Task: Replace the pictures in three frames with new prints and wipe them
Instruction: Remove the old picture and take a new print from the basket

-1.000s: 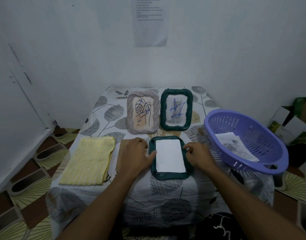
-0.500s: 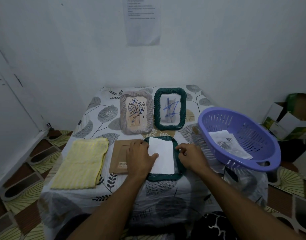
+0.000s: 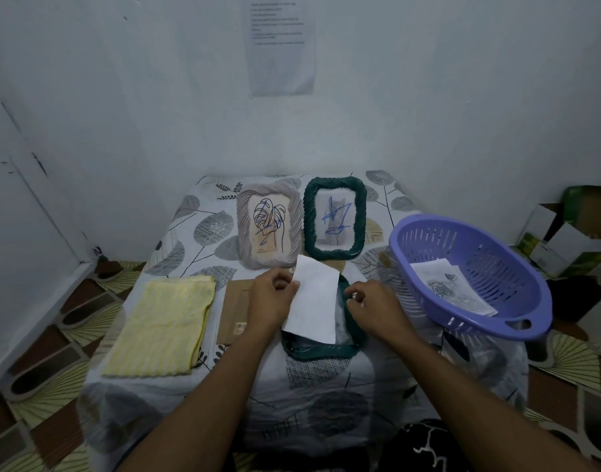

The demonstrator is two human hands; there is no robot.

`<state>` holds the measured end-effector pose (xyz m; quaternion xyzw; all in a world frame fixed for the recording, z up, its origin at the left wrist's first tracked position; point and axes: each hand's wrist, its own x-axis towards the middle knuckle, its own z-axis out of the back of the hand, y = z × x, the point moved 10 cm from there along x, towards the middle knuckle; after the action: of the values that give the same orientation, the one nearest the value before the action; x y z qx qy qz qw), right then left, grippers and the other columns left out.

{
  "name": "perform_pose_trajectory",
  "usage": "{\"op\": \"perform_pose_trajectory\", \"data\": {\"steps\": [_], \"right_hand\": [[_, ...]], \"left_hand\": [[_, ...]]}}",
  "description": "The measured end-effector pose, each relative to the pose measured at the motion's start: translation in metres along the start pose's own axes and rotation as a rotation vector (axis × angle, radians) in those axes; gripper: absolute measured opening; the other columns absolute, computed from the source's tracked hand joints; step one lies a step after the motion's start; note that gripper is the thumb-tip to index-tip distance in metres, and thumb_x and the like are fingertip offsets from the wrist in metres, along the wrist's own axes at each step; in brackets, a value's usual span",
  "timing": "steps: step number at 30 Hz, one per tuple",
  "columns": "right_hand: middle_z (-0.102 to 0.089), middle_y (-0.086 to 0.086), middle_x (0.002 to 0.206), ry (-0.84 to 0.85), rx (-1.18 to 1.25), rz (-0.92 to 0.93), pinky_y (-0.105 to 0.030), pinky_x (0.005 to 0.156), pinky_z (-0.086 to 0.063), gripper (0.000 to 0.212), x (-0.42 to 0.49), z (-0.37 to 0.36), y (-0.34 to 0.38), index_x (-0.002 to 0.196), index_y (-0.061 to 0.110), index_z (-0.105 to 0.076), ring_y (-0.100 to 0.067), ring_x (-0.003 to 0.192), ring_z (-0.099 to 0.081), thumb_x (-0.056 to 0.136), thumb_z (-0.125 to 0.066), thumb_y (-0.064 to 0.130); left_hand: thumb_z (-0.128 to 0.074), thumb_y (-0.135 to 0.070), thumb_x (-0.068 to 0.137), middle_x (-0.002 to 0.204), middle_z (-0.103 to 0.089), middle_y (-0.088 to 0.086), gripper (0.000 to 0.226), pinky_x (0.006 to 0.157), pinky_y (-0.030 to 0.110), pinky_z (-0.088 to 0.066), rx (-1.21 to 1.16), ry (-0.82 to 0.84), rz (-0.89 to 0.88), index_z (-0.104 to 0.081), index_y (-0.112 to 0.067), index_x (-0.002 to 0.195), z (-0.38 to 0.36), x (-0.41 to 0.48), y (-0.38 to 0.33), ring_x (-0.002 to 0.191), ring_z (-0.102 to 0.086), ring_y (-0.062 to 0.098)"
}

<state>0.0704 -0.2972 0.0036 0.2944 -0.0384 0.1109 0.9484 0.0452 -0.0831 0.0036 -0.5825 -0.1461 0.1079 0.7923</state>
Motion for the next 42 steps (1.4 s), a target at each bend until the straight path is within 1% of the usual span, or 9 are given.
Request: {"op": "perform_pose_trajectory", "data": {"steps": [4,7,12,16,21,30,37,40,42], "right_hand": [[-0.062,-0.006,0.104,-0.112,-0.096,0.165,-0.038,0.079,-0.052,0.025,-0.003,0.037,0.036,0.111,0.017,-0.068,-0.023,0.092,-0.058,0.089,-0.055,0.014],[-0.062,-0.002,0.105,-0.249,-0.231,0.271,-0.039,0.073,-0.053,0.025,-0.005,0.078,0.053,0.111,0.018,-0.066,-0.022,0.096,-0.056,0.088,-0.056,0.015],[-0.056,-0.012,0.129,-0.128,-0.420,0.019,-0.043,0.090,-0.046,0.053,0.001,0.111,0.000,0.137,0.016,-0.047,-0.034,0.118,-0.048,0.088,-0.058,0.030],[-0.069,-0.011,0.109,0.057,-0.209,-0.137,-0.044,0.085,-0.053,0.045,-0.005,0.104,-0.041,0.128,0.014,-0.055,-0.028,0.097,-0.063,0.090,-0.060,0.036],[-0.070,-0.016,0.084,-0.069,-0.202,-0.065,-0.041,0.072,-0.052,0.025,0.003,0.132,-0.037,0.092,0.002,-0.068,-0.030,0.079,-0.064,0.089,-0.056,0.025],[-0.072,-0.014,0.087,-0.071,-0.094,-0.034,-0.042,0.075,-0.055,0.027,0.001,0.133,-0.034,0.103,0.005,-0.070,-0.028,0.079,-0.066,0.089,-0.060,0.025],[-0.074,-0.011,0.095,-0.015,-0.081,-0.029,-0.040,0.079,-0.055,0.033,-0.001,0.111,-0.034,0.114,0.011,-0.068,-0.025,0.084,-0.066,0.089,-0.062,0.032],[-0.073,-0.008,0.103,0.010,-0.072,-0.047,-0.033,0.082,-0.052,0.041,-0.003,0.105,-0.038,0.121,0.016,-0.065,-0.021,0.088,-0.065,0.088,-0.064,0.040],[-0.073,-0.005,0.101,0.017,-0.057,-0.050,-0.031,0.079,-0.051,0.038,0.000,0.106,-0.039,0.117,0.018,-0.068,-0.016,0.080,-0.063,0.090,-0.060,0.044]], "left_hand": [[-0.069,-0.009,0.084,0.082,-0.073,0.012,0.009,0.073,0.043,-0.056,-0.205,0.052,0.115,-0.061,-0.009,0.080,-0.006,0.002,0.005,0.082,-0.069,0.030],[-0.067,-0.004,0.086,0.080,-0.072,0.012,0.010,0.067,0.037,-0.057,-0.297,0.072,0.173,-0.060,-0.009,0.080,-0.017,0.000,0.000,0.074,-0.067,0.024],[-0.059,0.001,0.090,0.084,-0.070,0.012,0.004,0.067,0.035,-0.060,-0.352,0.153,0.231,-0.062,0.001,0.092,-0.053,-0.010,-0.016,0.075,-0.067,0.024],[-0.057,0.004,0.090,0.094,-0.070,0.021,0.007,0.072,0.040,-0.060,-0.324,0.175,0.259,-0.062,0.001,0.089,-0.086,-0.012,-0.016,0.087,-0.069,0.032],[-0.059,0.004,0.088,0.093,-0.069,0.017,0.010,0.068,0.040,-0.061,-0.252,0.195,0.307,-0.063,-0.002,0.082,-0.123,-0.011,-0.017,0.086,-0.069,0.030],[-0.058,0.011,0.083,0.070,-0.063,0.014,0.022,0.062,0.054,-0.059,-0.115,0.265,0.329,-0.058,-0.002,0.065,-0.175,-0.018,-0.015,0.067,-0.064,0.027],[-0.053,0.011,0.086,0.061,-0.053,0.013,0.026,0.048,0.032,-0.054,-0.106,0.301,0.352,-0.052,-0.002,0.063,-0.184,-0.017,-0.015,0.051,-0.056,0.023],[-0.050,0.002,0.086,0.058,-0.055,0.017,0.033,0.054,0.043,-0.055,0.000,0.301,0.228,-0.051,-0.005,0.054,-0.178,-0.003,-0.022,0.051,-0.057,0.028],[-0.050,-0.011,0.089,0.071,-0.065,0.019,0.026,0.068,0.051,-0.058,0.114,0.277,0.116,-0.062,-0.004,0.067,-0.170,0.007,-0.034,0.067,-0.064,0.033]]}}
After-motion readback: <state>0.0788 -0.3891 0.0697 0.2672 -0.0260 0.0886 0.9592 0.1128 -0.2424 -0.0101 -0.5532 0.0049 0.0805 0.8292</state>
